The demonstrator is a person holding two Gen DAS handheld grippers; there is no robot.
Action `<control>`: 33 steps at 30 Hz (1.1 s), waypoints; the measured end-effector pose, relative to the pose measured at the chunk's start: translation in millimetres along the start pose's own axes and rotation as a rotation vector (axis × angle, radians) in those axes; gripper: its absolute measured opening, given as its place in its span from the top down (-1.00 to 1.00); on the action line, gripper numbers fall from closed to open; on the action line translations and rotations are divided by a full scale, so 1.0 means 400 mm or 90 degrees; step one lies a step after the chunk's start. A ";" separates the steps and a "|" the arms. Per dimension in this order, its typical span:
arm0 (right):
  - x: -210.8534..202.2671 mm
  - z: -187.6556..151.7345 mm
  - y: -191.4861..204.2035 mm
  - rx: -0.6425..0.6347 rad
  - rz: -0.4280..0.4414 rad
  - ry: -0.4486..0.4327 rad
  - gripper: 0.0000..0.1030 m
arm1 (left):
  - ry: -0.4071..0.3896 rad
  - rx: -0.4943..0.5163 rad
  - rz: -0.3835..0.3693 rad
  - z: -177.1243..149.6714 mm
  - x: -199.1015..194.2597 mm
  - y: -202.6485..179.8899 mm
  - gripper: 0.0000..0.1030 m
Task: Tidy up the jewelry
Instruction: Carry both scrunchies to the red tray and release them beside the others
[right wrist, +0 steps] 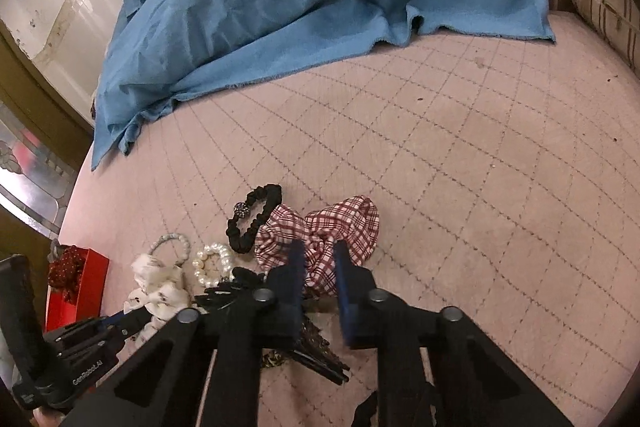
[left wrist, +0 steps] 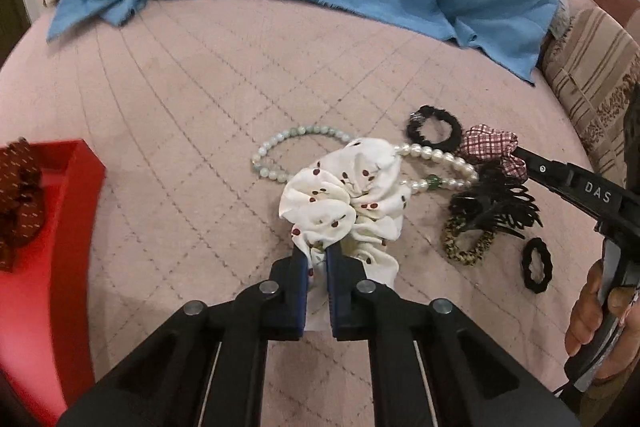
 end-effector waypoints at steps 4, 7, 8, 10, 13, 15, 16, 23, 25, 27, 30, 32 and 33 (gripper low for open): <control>-0.040 -0.001 0.002 0.007 0.000 -0.020 0.78 | -0.026 0.007 -0.007 -0.003 -0.066 -0.022 0.85; -0.082 0.001 0.007 0.016 0.006 -0.037 0.78 | -0.045 0.010 -0.018 -0.010 -0.118 -0.037 0.85; -0.101 0.002 0.009 0.017 0.009 -0.044 0.78 | -0.052 0.011 -0.021 -0.014 -0.139 -0.042 0.85; -0.131 0.000 0.013 0.018 0.011 -0.054 0.78 | -0.069 0.014 -0.024 -0.024 -0.180 -0.052 0.85; -0.181 -0.010 0.023 0.017 0.019 -0.068 0.78 | -0.089 0.018 -0.025 -0.044 -0.231 -0.066 0.85; -0.210 -0.022 0.030 0.014 0.022 -0.075 0.78 | -0.103 0.020 -0.026 -0.058 -0.268 -0.074 0.85; -0.227 -0.030 0.037 0.011 0.024 -0.080 0.78 | -0.106 0.020 -0.026 -0.065 -0.281 -0.076 0.85; -0.313 -0.101 0.104 -0.044 0.021 -0.101 0.78 | -0.130 0.000 -0.030 -0.132 -0.367 -0.077 0.85; -0.331 -0.136 0.130 -0.069 0.009 -0.101 0.78 | -0.137 -0.007 -0.027 -0.152 -0.389 -0.069 0.85; -0.344 -0.166 0.154 -0.089 0.003 -0.100 0.78 | -0.143 -0.010 -0.018 -0.174 -0.411 -0.059 0.85; -0.354 -0.210 0.190 -0.114 -0.004 -0.094 0.78 | -0.148 -0.015 -0.007 -0.201 -0.436 -0.038 0.85; -0.361 -0.235 0.212 -0.130 -0.009 -0.091 0.78 | -0.153 -0.021 0.004 -0.214 -0.452 -0.023 0.85; -0.364 -0.248 0.225 -0.140 -0.014 -0.090 0.78 | -0.157 -0.025 0.009 -0.220 -0.461 -0.014 0.85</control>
Point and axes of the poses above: each gripper's, at about its wrist camera, not at the fingertips, and x roughly the way its jaws point, y to its left, z to its top, the point moved 8 cm from there along x, roughly the way its jaws point, and after that the axes turned 1 degree about -x, right-handed, at the moved point
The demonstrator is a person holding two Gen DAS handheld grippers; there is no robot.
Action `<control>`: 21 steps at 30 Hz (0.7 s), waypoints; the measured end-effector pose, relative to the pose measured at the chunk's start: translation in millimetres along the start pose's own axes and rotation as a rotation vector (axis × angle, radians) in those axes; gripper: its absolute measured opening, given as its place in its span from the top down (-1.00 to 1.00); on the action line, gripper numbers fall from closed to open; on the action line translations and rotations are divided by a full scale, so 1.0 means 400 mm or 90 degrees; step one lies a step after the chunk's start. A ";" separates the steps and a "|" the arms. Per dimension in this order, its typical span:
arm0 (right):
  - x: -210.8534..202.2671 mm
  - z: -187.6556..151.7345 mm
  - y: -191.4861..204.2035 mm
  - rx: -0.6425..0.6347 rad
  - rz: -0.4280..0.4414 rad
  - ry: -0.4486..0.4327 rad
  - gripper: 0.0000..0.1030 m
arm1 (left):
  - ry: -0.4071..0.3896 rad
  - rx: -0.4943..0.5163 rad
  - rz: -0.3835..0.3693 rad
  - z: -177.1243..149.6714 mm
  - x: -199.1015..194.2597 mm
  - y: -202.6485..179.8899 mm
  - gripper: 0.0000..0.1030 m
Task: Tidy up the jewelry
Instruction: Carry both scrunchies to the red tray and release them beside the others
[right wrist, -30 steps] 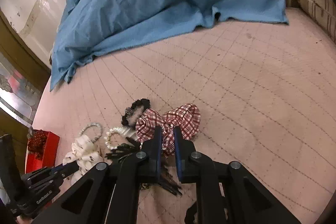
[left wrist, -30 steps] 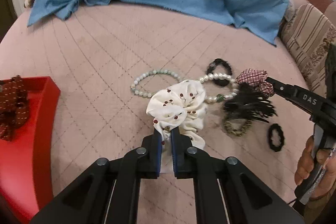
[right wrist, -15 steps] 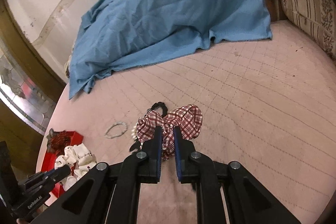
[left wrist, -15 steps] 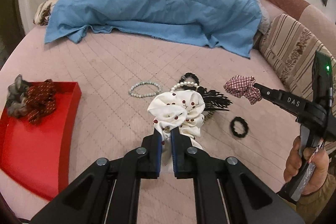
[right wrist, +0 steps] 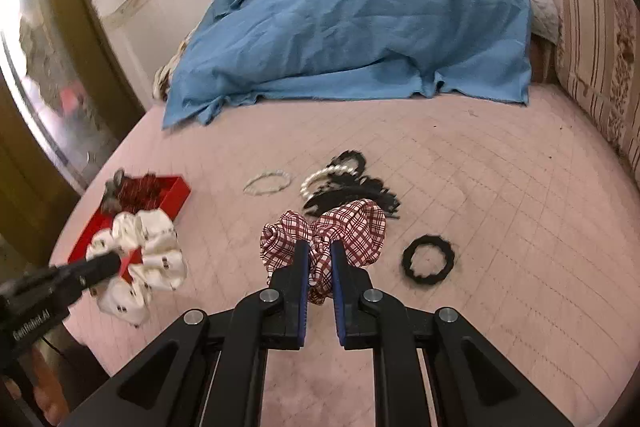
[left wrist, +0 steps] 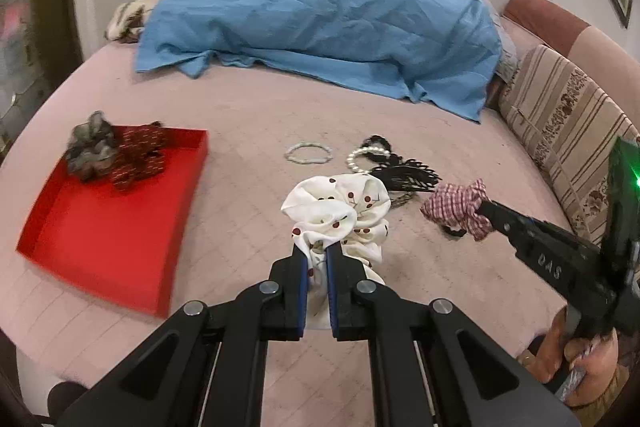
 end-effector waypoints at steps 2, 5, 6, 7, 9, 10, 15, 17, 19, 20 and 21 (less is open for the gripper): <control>-0.011 -0.017 0.026 -0.019 -0.008 0.001 0.78 | -0.007 -0.003 0.008 -0.006 -0.017 0.018 0.85; -0.022 -0.034 0.063 -0.046 -0.015 0.004 0.78 | -0.017 -0.009 0.020 -0.013 -0.044 0.042 0.85; -0.027 -0.040 0.075 -0.056 -0.017 0.004 0.78 | -0.020 -0.009 0.022 -0.014 -0.050 0.048 0.85; -0.030 -0.044 0.085 -0.063 -0.019 0.005 0.78 | -0.024 -0.010 0.025 -0.016 -0.059 0.055 0.85; -0.036 -0.051 0.104 -0.075 -0.020 0.006 0.78 | -0.031 -0.009 0.034 -0.017 -0.074 0.067 0.85; -0.039 -0.054 0.115 -0.081 -0.021 0.007 0.78 | -0.037 -0.007 0.043 -0.017 -0.083 0.073 0.85; -0.058 -0.069 0.165 -0.111 -0.025 0.004 0.77 | -0.065 -0.002 0.078 -0.012 -0.124 0.112 0.85; -0.063 -0.073 0.182 -0.122 -0.025 0.004 0.77 | -0.071 -0.006 0.085 -0.011 -0.134 0.129 0.85; -0.065 -0.075 0.199 -0.134 -0.025 0.005 0.77 | -0.074 -0.013 0.093 -0.010 -0.141 0.149 0.84; -0.067 -0.076 0.208 -0.140 -0.025 0.005 0.77 | -0.074 -0.021 0.095 -0.010 -0.143 0.162 0.84; -0.066 -0.076 0.217 -0.146 -0.026 0.006 0.77 | -0.074 -0.028 0.095 -0.010 -0.144 0.175 0.84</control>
Point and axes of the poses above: each gripper's, at about its wrist camera, not at the fingertips, and x roughly the way its jaws point, y to its left, z to its top, the point moved 8 cm from there along x, roughly the way its jaws point, and after that the axes turned 1 degree about -x, right-handed, at the moved point
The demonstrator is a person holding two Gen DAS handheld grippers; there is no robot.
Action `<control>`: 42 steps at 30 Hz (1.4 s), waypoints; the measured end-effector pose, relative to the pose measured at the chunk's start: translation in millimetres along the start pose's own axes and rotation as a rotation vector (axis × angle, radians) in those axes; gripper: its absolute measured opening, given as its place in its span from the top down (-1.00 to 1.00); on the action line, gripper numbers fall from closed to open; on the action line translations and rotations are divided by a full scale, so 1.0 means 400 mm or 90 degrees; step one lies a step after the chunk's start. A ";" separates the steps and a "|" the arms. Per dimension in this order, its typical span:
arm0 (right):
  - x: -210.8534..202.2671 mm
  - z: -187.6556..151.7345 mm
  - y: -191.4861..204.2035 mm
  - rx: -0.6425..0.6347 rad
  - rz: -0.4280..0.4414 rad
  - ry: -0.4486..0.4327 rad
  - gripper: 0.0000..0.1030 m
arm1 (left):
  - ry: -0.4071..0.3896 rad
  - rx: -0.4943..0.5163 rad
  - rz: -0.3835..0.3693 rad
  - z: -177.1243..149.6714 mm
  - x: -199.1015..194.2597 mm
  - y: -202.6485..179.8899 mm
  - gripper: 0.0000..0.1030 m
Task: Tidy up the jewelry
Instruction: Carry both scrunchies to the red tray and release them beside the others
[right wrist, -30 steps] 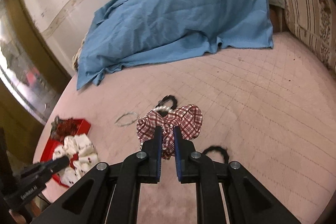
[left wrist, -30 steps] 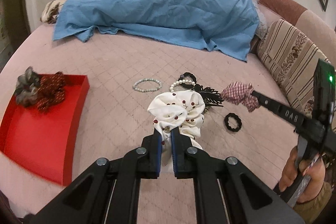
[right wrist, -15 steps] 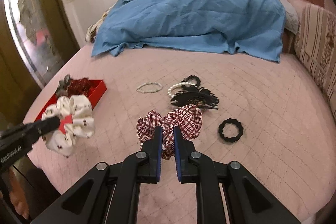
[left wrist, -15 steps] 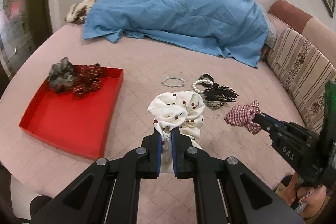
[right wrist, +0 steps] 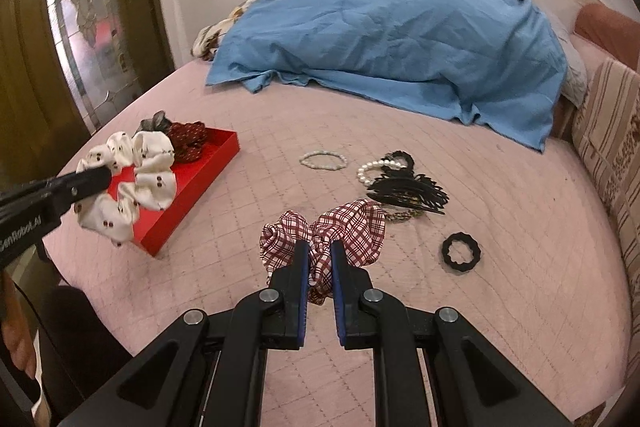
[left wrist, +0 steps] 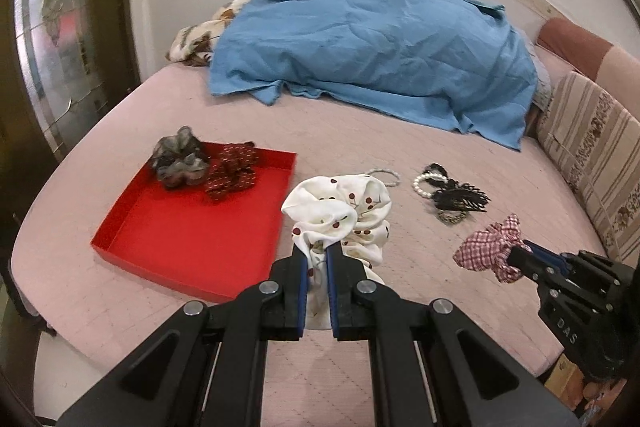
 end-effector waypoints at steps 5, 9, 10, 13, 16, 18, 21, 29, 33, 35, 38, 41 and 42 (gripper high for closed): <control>0.005 0.004 0.042 -0.029 -0.002 0.005 0.77 | 0.006 -0.029 0.008 -0.007 0.007 0.049 0.84; 0.015 0.013 0.076 -0.051 -0.001 0.010 0.77 | 0.007 -0.042 0.014 -0.013 0.011 0.081 0.84; 0.018 0.018 0.087 -0.057 0.001 0.010 0.77 | 0.007 -0.046 0.016 -0.014 0.013 0.092 0.84; 0.025 0.033 0.115 -0.072 0.004 0.010 0.77 | 0.008 -0.066 0.022 -0.014 0.021 0.132 0.84; 0.036 0.052 0.149 -0.086 0.010 0.007 0.77 | 0.011 -0.086 0.028 -0.017 0.032 0.177 0.84; 0.044 0.064 0.171 -0.094 0.015 0.006 0.77 | 0.012 -0.100 0.036 -0.019 0.039 0.210 0.84; 0.057 0.083 0.204 -0.100 0.033 0.003 0.77 | 0.013 -0.125 0.045 -0.023 0.045 0.263 0.84; 0.114 0.136 0.306 -0.099 0.112 0.009 0.77 | 0.019 -0.166 0.074 -0.019 0.078 0.391 0.84; 0.160 0.156 0.364 -0.098 0.146 0.023 0.77 | 0.027 -0.162 0.096 -0.002 0.116 0.450 0.84; 0.183 0.165 0.390 -0.096 0.163 0.031 0.77 | 0.033 -0.159 0.099 0.010 0.136 0.472 0.84; 0.215 0.180 0.432 -0.097 0.185 0.038 0.77 | 0.042 -0.150 0.106 0.029 0.172 0.504 0.84; 0.248 0.197 0.475 -0.105 0.197 0.041 0.76 | 0.055 -0.135 0.116 0.044 0.217 0.528 0.84; 0.260 0.202 0.488 -0.107 0.200 0.043 0.76 | 0.059 -0.130 0.119 0.048 0.232 0.535 0.84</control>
Point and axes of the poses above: each gripper's, at about its wrist camera, not at the fingertips, and x roughly the way its jaws point, y to its left, z to its top, the point moved 8 cm from there along x, roughly the way its jaws point, and after that the axes turned 1 degree about -x, right-handed, at the moved point
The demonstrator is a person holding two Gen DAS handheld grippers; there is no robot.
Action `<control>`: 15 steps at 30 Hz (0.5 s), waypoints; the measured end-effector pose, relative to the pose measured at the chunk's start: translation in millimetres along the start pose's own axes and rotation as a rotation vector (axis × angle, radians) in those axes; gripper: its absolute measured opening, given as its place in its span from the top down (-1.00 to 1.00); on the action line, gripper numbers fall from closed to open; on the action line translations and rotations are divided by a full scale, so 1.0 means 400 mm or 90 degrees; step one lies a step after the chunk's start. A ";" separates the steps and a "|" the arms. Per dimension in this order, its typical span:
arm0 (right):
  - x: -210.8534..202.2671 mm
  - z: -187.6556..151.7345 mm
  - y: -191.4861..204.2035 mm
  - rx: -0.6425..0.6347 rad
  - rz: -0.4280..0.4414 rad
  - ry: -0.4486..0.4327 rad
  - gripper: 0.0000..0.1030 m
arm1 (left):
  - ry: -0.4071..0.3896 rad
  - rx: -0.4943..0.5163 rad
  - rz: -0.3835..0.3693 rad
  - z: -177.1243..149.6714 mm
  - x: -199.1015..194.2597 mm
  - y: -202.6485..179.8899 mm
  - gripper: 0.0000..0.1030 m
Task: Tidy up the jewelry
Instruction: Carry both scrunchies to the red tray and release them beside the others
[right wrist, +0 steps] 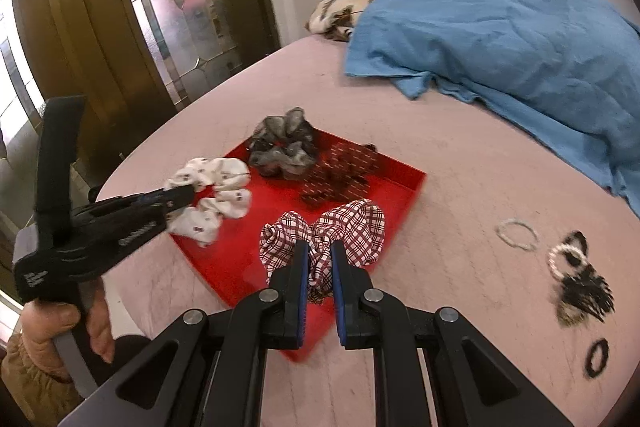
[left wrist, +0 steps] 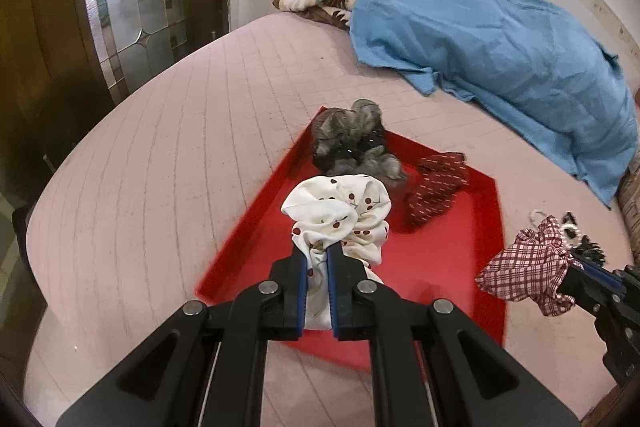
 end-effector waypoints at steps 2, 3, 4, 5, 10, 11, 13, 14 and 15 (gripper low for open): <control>0.032 0.015 0.014 -0.004 0.007 0.006 0.76 | 0.004 0.009 0.005 0.011 0.025 0.004 0.84; 0.051 0.023 0.022 -0.005 0.012 0.009 0.76 | 0.006 0.012 0.008 0.017 0.035 0.006 0.84; 0.063 0.027 0.026 -0.006 0.015 0.010 0.76 | 0.008 0.016 0.011 0.024 0.049 0.009 0.84; 0.083 0.035 0.034 -0.006 0.019 0.012 0.76 | 0.009 0.017 0.013 0.028 0.057 0.011 0.84; 0.152 0.059 0.051 0.008 0.039 0.011 0.76 | 0.017 0.015 0.012 0.052 0.100 0.030 0.83; 0.166 0.061 0.052 0.011 0.040 0.011 0.75 | 0.020 0.011 0.012 0.057 0.108 0.035 0.83; 0.200 0.055 0.052 0.018 0.044 0.021 0.75 | 0.024 0.005 0.008 0.062 0.120 0.041 0.83; 0.213 0.051 0.054 0.022 0.049 0.029 0.75 | 0.026 0.001 0.005 0.065 0.125 0.042 0.83; 0.229 0.042 0.055 0.028 0.056 0.042 0.75 | 0.026 -0.003 0.000 0.067 0.128 0.044 0.82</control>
Point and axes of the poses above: each gripper's, at about its wrist camera, not at the fingertips, and x roughly the way its jaws point, y to its left, z to its top, the point moved 8 cm from there along x, roughly the way its jaws point, and after that the axes turned 1 degree about -x, right-handed, at the moved point
